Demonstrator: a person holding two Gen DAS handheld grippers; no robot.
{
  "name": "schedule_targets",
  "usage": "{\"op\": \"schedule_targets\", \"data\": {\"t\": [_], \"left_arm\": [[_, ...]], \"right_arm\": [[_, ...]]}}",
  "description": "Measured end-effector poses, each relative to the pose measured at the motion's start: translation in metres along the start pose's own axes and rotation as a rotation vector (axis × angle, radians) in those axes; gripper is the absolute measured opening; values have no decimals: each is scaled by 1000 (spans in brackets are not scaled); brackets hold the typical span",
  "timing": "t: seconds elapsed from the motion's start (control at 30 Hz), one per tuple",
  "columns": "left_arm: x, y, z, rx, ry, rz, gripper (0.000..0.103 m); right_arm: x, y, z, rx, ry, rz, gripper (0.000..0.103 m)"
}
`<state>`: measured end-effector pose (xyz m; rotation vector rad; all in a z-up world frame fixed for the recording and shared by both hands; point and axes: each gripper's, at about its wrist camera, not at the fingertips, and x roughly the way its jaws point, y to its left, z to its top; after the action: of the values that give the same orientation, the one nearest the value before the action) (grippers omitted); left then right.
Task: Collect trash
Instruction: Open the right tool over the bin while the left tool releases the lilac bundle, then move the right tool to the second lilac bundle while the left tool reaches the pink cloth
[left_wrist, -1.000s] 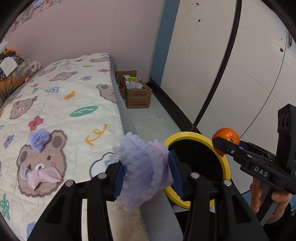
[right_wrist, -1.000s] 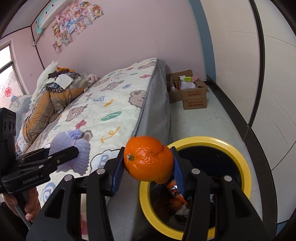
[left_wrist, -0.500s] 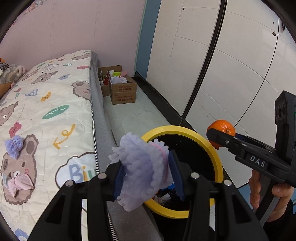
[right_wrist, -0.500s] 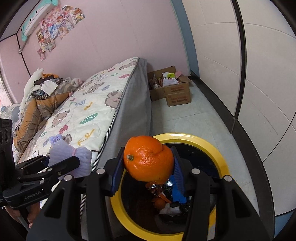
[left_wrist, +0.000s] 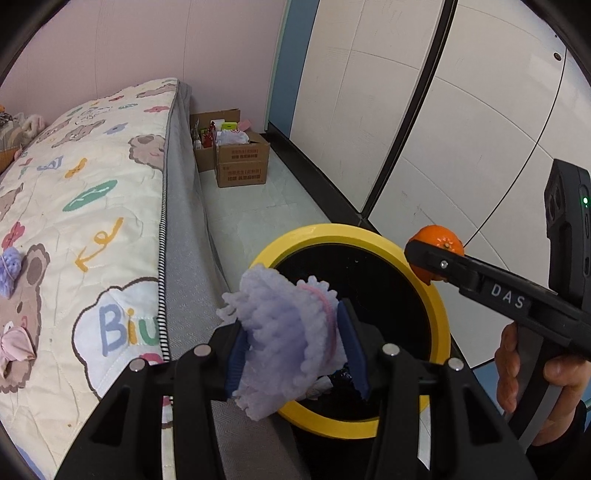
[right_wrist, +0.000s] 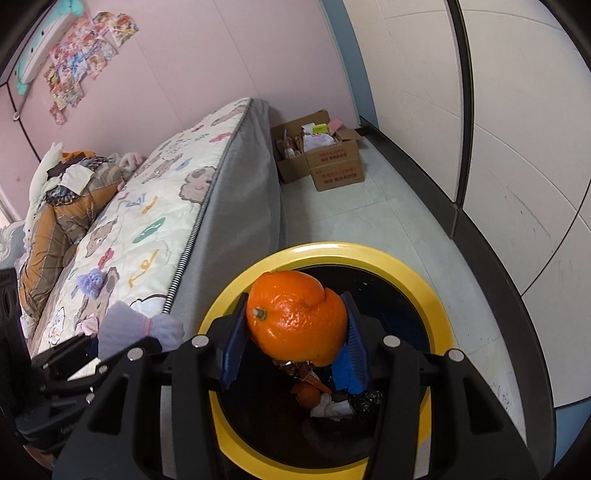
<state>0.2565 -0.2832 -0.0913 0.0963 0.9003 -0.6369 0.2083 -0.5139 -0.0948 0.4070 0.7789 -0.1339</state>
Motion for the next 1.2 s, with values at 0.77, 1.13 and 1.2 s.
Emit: {"op": "schedule_targets", "data": {"t": [0.77,1.13,1.2], "left_arm": [[-24,19,-15,-104,-68,1,90],[-62,102,-31,-238,-121,139,93],[-70,122,-36,-266,-128,163,93]], "right_arm": [[-31,-6,6,60,-62,-27,71],[-32,61,12,-57,-71,80,75],[-29,77,13,-90,-70,99,75]]}}
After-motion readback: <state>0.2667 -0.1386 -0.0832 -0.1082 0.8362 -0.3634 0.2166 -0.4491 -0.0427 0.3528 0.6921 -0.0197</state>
